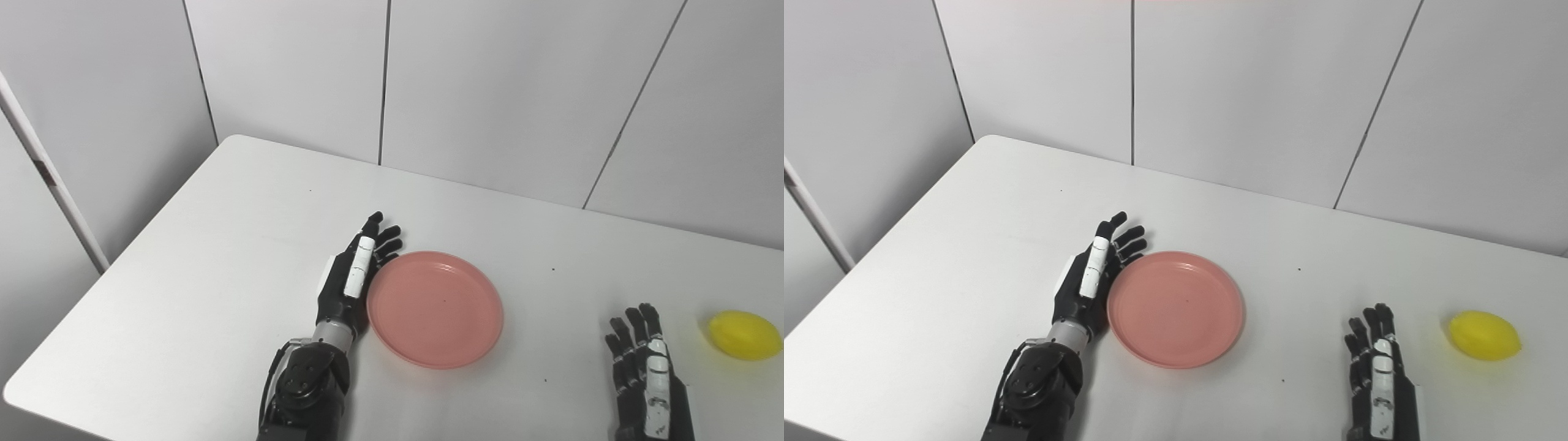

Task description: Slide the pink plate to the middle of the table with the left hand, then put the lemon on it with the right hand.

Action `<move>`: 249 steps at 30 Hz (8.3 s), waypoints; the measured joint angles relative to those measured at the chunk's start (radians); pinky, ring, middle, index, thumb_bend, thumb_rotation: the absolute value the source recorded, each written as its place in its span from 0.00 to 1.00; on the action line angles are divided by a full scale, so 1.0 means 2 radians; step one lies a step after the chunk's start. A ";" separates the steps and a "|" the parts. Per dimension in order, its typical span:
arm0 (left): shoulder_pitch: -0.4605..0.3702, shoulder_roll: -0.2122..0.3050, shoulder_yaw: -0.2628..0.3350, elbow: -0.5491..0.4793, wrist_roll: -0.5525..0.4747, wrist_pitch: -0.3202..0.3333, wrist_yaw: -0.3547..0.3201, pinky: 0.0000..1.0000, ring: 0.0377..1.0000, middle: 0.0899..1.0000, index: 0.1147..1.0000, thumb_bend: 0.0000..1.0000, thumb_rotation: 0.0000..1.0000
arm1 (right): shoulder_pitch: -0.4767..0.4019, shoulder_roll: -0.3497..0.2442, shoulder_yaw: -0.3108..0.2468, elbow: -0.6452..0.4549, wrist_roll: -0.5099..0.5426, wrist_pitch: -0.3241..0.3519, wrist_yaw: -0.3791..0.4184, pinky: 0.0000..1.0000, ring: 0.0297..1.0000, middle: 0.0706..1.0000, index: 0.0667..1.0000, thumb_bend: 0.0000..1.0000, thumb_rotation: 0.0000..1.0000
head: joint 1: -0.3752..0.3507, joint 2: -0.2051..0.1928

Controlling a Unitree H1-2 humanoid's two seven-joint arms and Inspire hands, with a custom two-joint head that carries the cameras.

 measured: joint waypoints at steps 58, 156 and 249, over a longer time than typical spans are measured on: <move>-0.012 -0.017 0.002 -0.004 -0.013 0.039 0.011 0.95 0.85 0.83 0.91 0.80 0.88 | -0.006 0.039 0.031 0.004 -0.033 0.000 -0.040 0.90 0.89 0.90 0.89 0.76 0.75 | -0.124 0.030; -0.032 -0.017 -0.009 0.037 -0.046 0.018 -0.008 1.00 0.86 0.83 0.93 0.80 0.83 | -0.121 -0.131 0.037 -0.031 -0.475 0.059 -0.120 0.65 0.74 0.78 0.76 0.84 0.91 | -0.260 -0.011; -0.034 -0.016 0.003 0.053 -0.057 0.000 -0.034 1.00 0.88 0.84 0.95 0.76 0.83 | -0.195 -0.312 0.071 0.183 -0.536 0.056 -0.145 0.64 0.69 0.70 0.69 0.85 0.85 | -0.267 -0.026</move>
